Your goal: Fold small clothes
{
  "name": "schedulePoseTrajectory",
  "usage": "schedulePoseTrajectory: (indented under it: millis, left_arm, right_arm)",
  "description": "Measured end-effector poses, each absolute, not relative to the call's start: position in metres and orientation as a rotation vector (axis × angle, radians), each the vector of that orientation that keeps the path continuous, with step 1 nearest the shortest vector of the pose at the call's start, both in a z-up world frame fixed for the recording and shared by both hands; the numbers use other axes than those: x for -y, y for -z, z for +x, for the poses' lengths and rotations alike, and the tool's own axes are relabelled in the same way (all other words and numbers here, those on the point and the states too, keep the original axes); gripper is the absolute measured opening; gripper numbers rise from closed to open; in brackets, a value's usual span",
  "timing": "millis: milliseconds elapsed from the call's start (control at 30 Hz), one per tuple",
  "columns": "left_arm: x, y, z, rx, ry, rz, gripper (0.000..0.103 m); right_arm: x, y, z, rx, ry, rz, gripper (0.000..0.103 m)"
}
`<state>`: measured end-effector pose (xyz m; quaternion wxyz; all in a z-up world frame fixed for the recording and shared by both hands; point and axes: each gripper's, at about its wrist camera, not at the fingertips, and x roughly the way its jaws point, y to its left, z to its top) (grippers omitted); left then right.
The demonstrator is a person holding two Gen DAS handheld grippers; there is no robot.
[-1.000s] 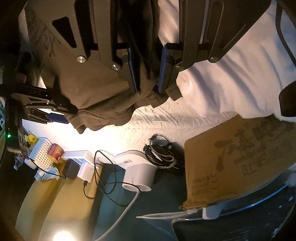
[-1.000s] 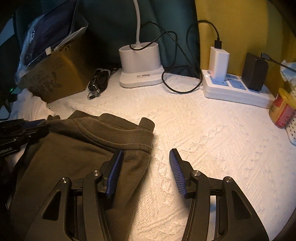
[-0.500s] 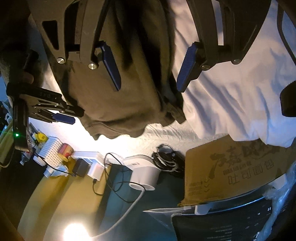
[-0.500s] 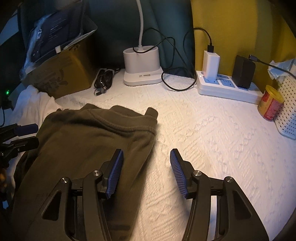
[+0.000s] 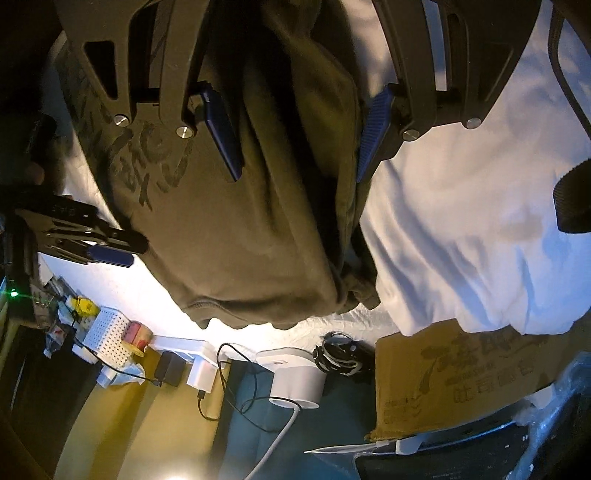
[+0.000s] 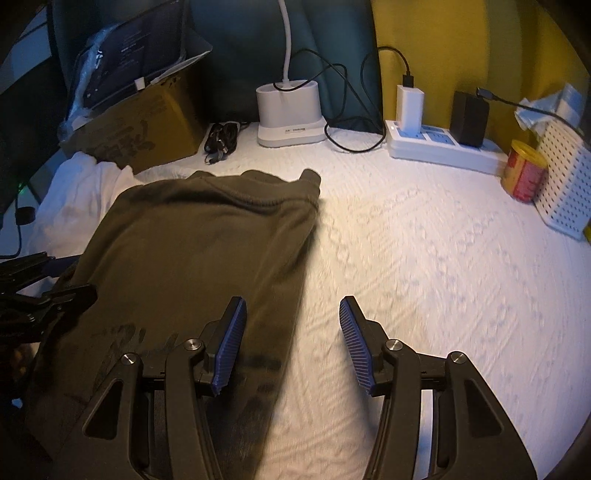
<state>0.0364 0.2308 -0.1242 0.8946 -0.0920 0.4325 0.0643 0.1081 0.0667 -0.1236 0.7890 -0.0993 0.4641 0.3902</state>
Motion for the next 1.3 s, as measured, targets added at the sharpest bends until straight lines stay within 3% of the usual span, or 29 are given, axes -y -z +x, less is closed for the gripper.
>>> schedulePoseTrajectory:
  millis: [600,1200,1300]
  left_arm:
    - [-0.216,0.120,0.000,-0.886,-0.209,-0.160,0.062]
    - [-0.148,0.101,-0.026,-0.827,-0.154,-0.155,0.063]
    - [-0.133,0.098,-0.027,-0.813,-0.134,-0.149,0.076]
  right_arm:
    - [-0.022,0.119,0.062,-0.994,-0.839,-0.201,0.055]
    - [0.046,0.107,0.028,-0.960,-0.794,-0.173,0.056]
    - [0.060,0.104,0.024,-0.951,-0.779,-0.162,0.055]
